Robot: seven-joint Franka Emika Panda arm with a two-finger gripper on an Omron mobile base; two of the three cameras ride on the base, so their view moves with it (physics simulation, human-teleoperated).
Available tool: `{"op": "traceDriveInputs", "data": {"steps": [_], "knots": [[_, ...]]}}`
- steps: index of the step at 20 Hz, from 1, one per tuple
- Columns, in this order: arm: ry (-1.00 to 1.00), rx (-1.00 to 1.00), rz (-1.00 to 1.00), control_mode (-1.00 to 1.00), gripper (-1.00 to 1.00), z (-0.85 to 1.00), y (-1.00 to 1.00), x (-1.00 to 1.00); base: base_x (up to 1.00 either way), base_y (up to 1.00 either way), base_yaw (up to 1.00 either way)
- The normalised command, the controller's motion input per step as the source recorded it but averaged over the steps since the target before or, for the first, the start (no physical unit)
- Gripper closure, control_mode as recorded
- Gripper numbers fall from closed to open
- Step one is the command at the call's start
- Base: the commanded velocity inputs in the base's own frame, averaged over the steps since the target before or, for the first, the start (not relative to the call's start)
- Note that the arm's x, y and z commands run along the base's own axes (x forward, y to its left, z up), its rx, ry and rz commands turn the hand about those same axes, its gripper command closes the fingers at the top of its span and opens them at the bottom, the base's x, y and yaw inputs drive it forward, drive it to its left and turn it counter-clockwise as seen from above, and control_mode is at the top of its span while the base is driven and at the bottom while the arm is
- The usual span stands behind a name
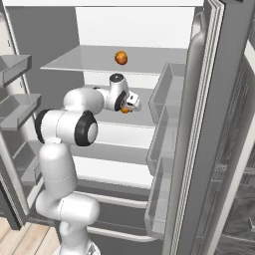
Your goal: Pick up the tangerine and peach from the fridge and place one fruit on each plate on the dining counter.
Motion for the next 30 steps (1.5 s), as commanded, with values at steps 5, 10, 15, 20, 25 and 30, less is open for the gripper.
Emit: {"op": "traceDriveInputs", "data": {"steps": [5,10,15,20,25,30], "knots": [[-0.01,0.0,0.0,-1.0,1.0,0.01,-0.01,-0.62,0.0,0.0,0.0],[-0.09,0.0,0.0,-1.0,1.0,0.11,-0.12,-1.0,0.0,0.0,0.0],[-0.14,-0.01,0.0,-1.0,1.0,0.55,0.0,-1.0,0.0,0.0,0.0],[0.02,0.0,0.0,-1.0,1.0,0.48,0.03,-1.0,0.0,0.0,0.0],[0.31,0.0,0.05,-1.0,1.0,0.16,0.11,-0.69,0.0,0.0,0.0],[0.39,0.0,0.1,-1.0,1.0,0.01,0.19,-0.65,0.0,0.0,0.0]]}}
